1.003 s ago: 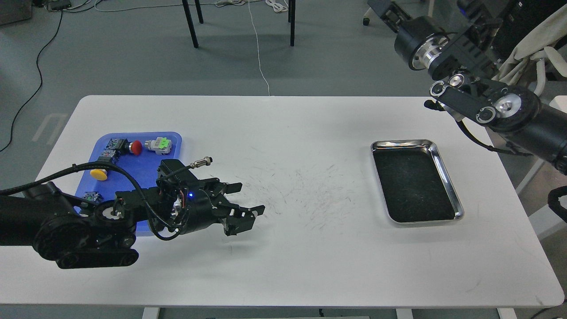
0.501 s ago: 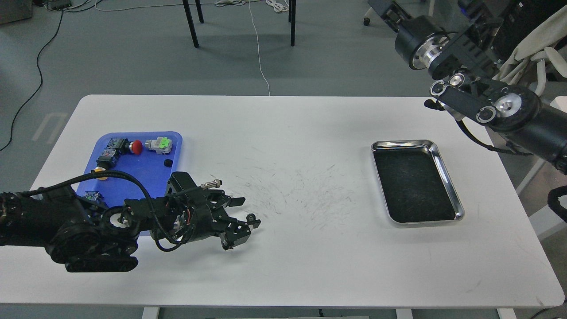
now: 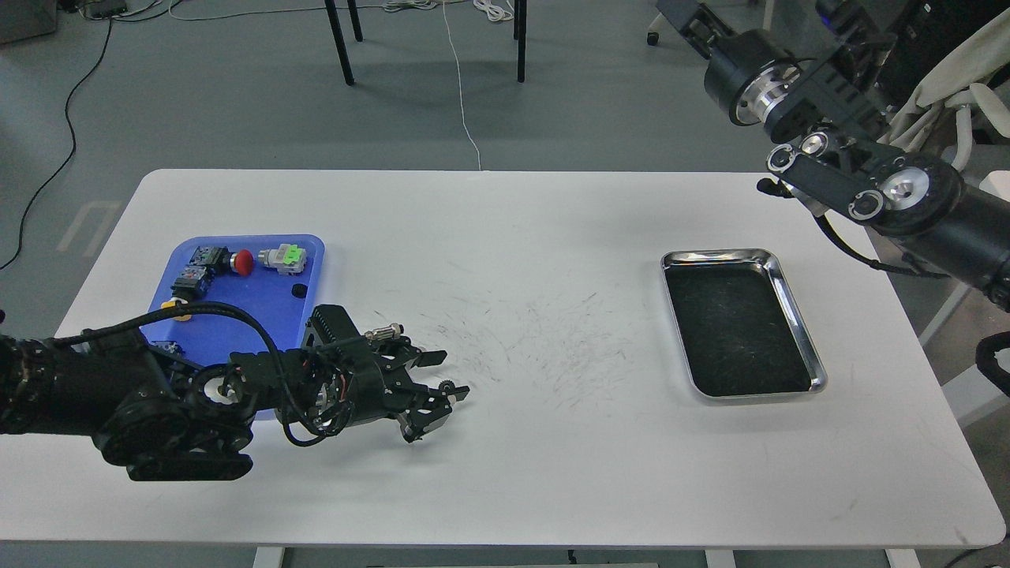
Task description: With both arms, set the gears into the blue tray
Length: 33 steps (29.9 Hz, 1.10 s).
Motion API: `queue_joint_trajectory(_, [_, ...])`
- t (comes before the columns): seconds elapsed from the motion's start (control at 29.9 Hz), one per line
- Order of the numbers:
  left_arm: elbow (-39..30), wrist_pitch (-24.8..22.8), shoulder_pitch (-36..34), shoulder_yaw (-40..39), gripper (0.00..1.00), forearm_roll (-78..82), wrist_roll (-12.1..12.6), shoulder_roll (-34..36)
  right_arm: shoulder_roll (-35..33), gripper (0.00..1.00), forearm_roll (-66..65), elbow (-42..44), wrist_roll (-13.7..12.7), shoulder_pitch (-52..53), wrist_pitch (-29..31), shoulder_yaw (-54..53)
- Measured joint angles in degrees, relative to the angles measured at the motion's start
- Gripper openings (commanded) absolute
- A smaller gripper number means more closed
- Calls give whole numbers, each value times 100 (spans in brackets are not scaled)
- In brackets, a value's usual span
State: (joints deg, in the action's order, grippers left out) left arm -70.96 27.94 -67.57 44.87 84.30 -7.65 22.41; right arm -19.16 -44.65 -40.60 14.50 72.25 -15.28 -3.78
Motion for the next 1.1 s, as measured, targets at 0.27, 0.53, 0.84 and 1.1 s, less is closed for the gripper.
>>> queue_joint_trajectory(0.27, [101,7,42,127,49,0,1,-34,2,73,0,0,0,-8,0,0])
queue_joint_trajectory(0.53, [181,7,113,177,45,0,-8,-53,9,73,0,-3,0,-23,0,0])
queue_joint_trajectory(0.84, [280,7,197,180,34,-6,-10,-158,3,73,0,-9,0,-57,0,9])
queue_joint_trajectory(1.1, [376,7,209,188,19,-1,-19,-192,0,73,0,0,13,-70,-8,9])
